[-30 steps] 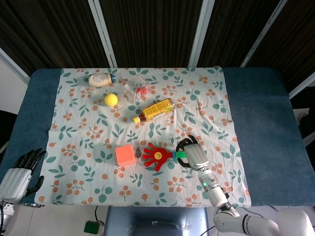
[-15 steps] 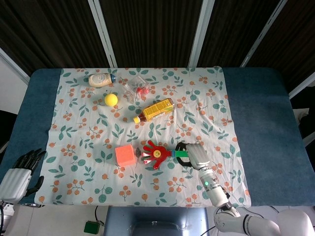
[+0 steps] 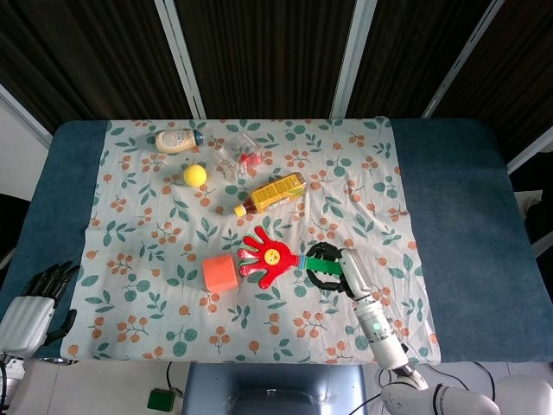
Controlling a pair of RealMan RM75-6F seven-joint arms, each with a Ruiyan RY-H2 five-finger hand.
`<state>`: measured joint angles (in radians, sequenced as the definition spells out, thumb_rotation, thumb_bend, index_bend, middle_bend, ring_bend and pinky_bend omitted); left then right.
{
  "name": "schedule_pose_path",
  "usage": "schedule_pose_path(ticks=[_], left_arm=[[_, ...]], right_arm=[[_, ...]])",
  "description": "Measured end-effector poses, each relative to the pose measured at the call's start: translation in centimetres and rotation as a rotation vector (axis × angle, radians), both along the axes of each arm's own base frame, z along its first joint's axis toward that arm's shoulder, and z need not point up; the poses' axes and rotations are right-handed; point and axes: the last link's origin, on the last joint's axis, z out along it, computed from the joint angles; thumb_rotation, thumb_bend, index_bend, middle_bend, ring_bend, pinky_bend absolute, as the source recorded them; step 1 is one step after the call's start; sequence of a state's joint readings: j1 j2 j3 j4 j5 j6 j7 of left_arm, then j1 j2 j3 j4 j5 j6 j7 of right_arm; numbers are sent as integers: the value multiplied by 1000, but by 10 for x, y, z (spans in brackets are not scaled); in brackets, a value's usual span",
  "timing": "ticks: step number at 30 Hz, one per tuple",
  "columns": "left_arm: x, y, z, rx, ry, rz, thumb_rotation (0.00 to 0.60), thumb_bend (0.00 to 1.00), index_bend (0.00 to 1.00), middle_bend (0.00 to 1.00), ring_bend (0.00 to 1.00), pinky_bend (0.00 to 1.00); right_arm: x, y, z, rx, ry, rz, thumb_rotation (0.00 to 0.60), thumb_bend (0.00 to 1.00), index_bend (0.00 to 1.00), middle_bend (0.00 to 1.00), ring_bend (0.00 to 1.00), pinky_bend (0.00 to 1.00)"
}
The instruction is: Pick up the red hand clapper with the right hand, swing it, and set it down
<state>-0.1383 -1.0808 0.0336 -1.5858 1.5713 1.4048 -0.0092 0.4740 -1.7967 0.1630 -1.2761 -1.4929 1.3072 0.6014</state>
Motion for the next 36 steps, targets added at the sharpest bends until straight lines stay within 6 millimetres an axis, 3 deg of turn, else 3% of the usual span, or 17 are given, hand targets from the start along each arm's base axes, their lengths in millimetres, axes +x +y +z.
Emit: schedule_pose_path(ticks=[6, 10, 14, 21, 25, 31, 36], left_arm=[[0, 1, -1, 0, 2, 1, 600, 469, 0, 31, 41, 138], [1, 0, 0, 1, -5, -3, 600, 470, 0, 30, 40, 138], [0, 0, 3, 11, -13, -5, 600, 469, 0, 31, 40, 138], [0, -1, 6, 20, -19, 1, 600, 470, 0, 33, 44, 138], [-1, 0, 6, 23, -20, 5, 600, 470, 0, 33, 43, 139], [-2, 0, 6, 22, -20, 8, 600, 469, 0, 33, 43, 139], [-2, 1, 5, 21, -14, 13, 600, 470, 0, 34, 43, 138]], right_arm=[[0, 6, 25, -36, -350, 23, 600, 556, 957, 766, 767, 816], [-1, 8, 27, -42, -353, 46, 600, 556, 957, 774, 776, 819], [-7, 9, 23, -78, -162, 74, 600, 557, 964, 780, 780, 821], [-29, 14, -2, -43, 411, 118, 600, 569, 974, 786, 786, 824], [-32, 20, -9, 31, 527, 140, 600, 570, 974, 786, 786, 824], [-9, 25, 14, 5, 326, 130, 600, 570, 974, 786, 786, 824], [9, 29, 56, -161, 4, 104, 600, 580, 973, 786, 787, 824]])
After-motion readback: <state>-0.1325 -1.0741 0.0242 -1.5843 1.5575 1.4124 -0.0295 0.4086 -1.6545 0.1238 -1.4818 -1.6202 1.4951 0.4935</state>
